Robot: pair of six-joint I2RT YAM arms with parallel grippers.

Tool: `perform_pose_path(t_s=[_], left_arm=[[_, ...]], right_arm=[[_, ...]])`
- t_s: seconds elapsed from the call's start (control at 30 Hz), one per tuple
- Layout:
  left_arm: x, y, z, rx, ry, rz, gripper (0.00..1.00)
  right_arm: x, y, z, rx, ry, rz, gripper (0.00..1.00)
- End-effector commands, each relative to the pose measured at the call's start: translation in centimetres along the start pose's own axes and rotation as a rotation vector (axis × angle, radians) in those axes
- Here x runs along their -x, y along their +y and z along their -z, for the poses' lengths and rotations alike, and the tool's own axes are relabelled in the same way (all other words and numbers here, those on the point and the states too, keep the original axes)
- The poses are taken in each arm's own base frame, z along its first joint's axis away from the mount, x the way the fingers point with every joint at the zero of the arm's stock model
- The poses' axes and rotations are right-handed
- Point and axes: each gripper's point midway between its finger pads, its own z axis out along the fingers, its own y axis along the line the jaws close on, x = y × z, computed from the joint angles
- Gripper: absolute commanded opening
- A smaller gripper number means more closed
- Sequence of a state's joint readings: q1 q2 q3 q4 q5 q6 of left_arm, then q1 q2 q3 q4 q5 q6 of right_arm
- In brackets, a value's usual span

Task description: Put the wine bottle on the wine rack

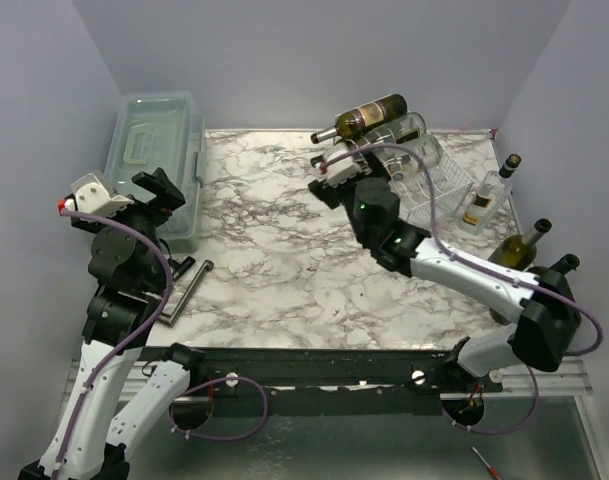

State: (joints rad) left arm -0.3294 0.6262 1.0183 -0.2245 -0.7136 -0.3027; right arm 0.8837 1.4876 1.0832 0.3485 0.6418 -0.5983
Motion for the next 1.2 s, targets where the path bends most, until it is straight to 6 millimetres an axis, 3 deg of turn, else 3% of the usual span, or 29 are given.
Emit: perform_pose_path(t_s=[0.0,0.13,0.27,0.4,0.47,0.67,0.87,1.17], left_arm=[[-1.2,-1.8,-0.6,-0.076,0.037,-0.032,0.99],[-2.5,-2.8,-1.3,-0.107,0.077,-0.060,0.99],[-2.9,-3.2,-1.4,-0.126,0.091,-0.067,0.99],[-3.5,-3.5,-1.7,-0.129,0.109,-0.081,0.99],[-3.5,-3.9,-1.6,-0.152,0.114,-0.073,0.99],[-4.5,-4.7,-1.8,-0.185,0.145,-0.078,0.99],[-4.8,-4.6,-2.0,-0.177,0.150,-0.085,0.99],[-4.5,-4.7,-1.7,-0.182,0.142,-0.078,0.99]], right_arm=[[-1.2,-2.9,1.1,0.025,0.094,-0.351,0.99],[-2.3,-7.7,1.2,-0.015,0.136,-0.548,1.00],[-3.9,-12.8,2.1,-0.178,0.162,-0.647,1.00],[-7.0,-18.7,3.0,-0.331,0.182,-0.773,1.00],[-8.8,-20.6,3.2,-0.368,0.197,-0.830,1.00],[-11.9,-23.5,2.8,-0.459,0.276,-0.913,1.00],[-12.1,-26.2,3.0,-0.559,0.270,-0.902,1.00],[-13.9,-31.1,5.2,-0.709,0.257,-0.874,1.00]])
